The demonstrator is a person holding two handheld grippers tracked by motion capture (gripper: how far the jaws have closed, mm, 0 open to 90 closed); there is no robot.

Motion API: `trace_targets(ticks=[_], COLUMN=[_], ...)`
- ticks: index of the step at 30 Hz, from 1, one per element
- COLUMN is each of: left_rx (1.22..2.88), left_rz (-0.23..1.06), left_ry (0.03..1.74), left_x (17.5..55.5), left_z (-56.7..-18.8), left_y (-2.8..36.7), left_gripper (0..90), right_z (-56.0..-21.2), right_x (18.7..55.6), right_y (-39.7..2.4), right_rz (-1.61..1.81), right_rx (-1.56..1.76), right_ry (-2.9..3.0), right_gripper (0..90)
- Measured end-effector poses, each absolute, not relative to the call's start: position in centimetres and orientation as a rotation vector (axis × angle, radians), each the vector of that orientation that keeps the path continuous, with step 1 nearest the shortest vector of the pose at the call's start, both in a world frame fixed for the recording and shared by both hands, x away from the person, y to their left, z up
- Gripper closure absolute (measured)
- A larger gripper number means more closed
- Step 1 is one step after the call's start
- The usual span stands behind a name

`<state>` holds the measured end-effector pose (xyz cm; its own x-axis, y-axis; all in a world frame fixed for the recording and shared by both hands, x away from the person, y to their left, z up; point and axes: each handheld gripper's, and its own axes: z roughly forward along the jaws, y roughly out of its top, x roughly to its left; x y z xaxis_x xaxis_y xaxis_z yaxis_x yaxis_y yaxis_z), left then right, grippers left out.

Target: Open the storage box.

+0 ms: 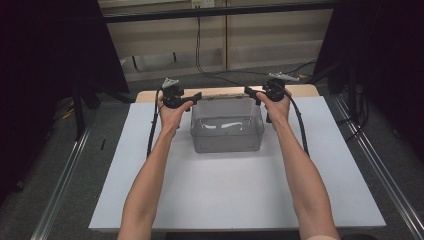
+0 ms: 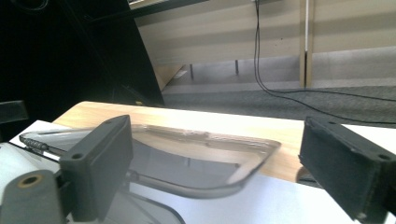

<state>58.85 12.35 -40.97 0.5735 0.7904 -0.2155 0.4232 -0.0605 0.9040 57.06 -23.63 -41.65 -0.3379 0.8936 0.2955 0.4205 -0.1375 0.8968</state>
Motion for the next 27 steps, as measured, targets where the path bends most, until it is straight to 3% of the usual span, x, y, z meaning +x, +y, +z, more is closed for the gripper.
trace_targets(ticks=[9,27], left_rx=[1.688,1.631], left_rz=[0.435,0.478], left_ry=[0.952,0.852], left_x=[56.9,51.0], left_z=[-40.5,-39.9], left_y=[12.5,14.1], left_gripper=[4.1,3.7], right_z=[-40.9,-40.4], right_x=[54.9,49.6], right_y=[-24.3,-24.2], right_rz=[1.488,1.47], right_rx=[1.372,1.232], right_ry=[1.679,1.685], right_gripper=[3.6,2.8])
